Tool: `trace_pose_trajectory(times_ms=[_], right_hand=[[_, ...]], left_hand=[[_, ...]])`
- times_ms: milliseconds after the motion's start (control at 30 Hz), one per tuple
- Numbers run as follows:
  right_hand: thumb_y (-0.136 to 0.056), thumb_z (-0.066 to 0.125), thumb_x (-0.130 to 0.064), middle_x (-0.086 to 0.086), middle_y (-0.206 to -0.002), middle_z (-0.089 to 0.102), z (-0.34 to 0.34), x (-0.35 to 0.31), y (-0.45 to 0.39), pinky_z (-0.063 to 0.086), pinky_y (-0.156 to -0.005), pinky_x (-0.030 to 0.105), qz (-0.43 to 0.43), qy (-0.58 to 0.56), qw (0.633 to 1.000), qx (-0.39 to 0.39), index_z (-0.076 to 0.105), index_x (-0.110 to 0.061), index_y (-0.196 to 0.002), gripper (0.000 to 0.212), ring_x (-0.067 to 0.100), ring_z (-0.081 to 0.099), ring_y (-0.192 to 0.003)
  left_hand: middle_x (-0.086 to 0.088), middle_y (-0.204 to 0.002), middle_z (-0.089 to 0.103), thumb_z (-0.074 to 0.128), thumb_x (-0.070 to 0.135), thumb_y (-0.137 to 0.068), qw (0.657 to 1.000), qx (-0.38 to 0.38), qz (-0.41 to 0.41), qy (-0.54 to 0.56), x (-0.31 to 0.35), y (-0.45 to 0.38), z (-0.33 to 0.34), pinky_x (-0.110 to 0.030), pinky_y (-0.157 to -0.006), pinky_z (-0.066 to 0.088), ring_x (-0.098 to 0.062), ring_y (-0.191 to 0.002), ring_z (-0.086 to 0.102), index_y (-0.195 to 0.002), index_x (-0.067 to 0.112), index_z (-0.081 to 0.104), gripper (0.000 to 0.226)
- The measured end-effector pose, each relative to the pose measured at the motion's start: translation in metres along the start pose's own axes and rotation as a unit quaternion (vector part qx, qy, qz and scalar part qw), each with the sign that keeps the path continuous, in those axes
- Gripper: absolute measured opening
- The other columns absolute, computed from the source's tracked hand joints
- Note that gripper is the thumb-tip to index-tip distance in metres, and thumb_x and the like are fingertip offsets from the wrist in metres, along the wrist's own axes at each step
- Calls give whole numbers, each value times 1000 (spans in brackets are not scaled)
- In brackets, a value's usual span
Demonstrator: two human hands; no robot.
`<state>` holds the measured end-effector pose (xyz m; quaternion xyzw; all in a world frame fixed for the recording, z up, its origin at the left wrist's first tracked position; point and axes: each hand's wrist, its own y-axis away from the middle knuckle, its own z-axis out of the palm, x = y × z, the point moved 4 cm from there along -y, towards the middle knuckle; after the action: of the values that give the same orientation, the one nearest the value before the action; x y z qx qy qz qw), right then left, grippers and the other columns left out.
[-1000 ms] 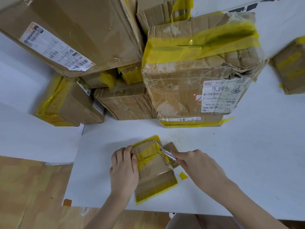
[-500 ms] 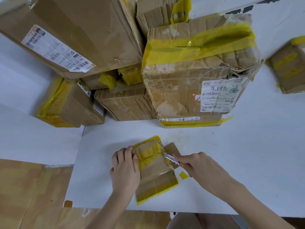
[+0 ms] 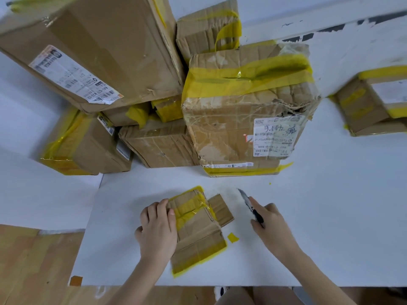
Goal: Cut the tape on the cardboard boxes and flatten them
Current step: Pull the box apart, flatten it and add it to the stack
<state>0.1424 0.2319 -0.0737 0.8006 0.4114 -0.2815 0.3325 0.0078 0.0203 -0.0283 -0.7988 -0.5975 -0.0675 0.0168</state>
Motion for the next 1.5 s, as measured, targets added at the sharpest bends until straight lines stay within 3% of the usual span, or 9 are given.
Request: trace_pose_trajectory(times_ms=[133,267,333,500,733,933,1067,1300,1500], right_hand=[[-100,33,-14,-1,-99,27,18,14,-11,37,-74,21,30,159,987,-6,14,-31,-150,56,19,44,-92],[-101,31,-15,-1,-99,25,22,17,-23,36,-75,23,23,215,976,34,13,-36,-149,55,20,37,-100],[-101,30,-16,1,-103,29,19,17,-30,39,-78,24,27,232,971,45,12,-36,-149,55,22,38,-103],[-103,29,-17,6,-115,38,13,15,-44,39,-82,26,32,284,957,44,15,-36,-149,51,25,39,-108],[-102,32,-22,8,-127,37,4,9,-44,40,-91,29,29,328,944,4,11,-27,-150,52,25,40,-117],[-97,44,-35,1,-120,43,-7,-62,-12,37,-98,27,-126,105,984,73,44,-22,-138,42,21,42,-117],[-88,43,-56,-7,-146,17,22,-91,9,27,-109,31,-193,256,947,-28,25,-26,-147,68,21,25,-127],[-94,51,-36,-4,-149,10,16,-93,8,25,-111,19,-148,264,952,-45,16,-17,-149,68,12,20,-137],[-94,52,-23,-6,-155,-4,10,-103,11,33,-110,27,-127,260,952,-104,0,-11,-151,77,16,21,-140]], left_hand=[[-10,-118,55,40,30,-98,1000,14,9,-11,2,1,-3,-45,-76,44,-29,-115,46,-126,12,54,36],[-12,-72,63,31,47,-88,991,10,90,-98,10,5,-16,-41,-55,47,-34,-67,60,-89,4,67,56],[-1,-82,64,25,64,-89,986,-84,44,-135,4,2,-15,-35,-66,47,-26,-80,60,-92,15,58,60],[8,-86,57,36,68,-87,972,-198,-48,117,1,4,5,-29,-68,44,-18,-85,58,-97,22,49,48],[6,-114,57,39,56,-92,946,-194,-57,253,30,21,20,-31,-81,45,-22,-104,59,-127,24,32,47],[-3,-138,46,31,50,-97,943,-181,-63,273,45,27,21,-37,-92,45,-31,-115,55,-145,24,8,59],[-4,-137,47,18,46,-99,953,-174,-58,243,45,27,21,-39,-92,44,-30,-117,54,-144,22,7,52],[2,-138,44,11,40,-101,954,-153,-36,255,46,30,19,-38,-90,45,-27,-116,54,-144,24,14,47],[4,-141,40,11,40,-101,942,-151,-38,296,44,30,22,-39,-95,44,-24,-121,50,-146,27,13,47]])
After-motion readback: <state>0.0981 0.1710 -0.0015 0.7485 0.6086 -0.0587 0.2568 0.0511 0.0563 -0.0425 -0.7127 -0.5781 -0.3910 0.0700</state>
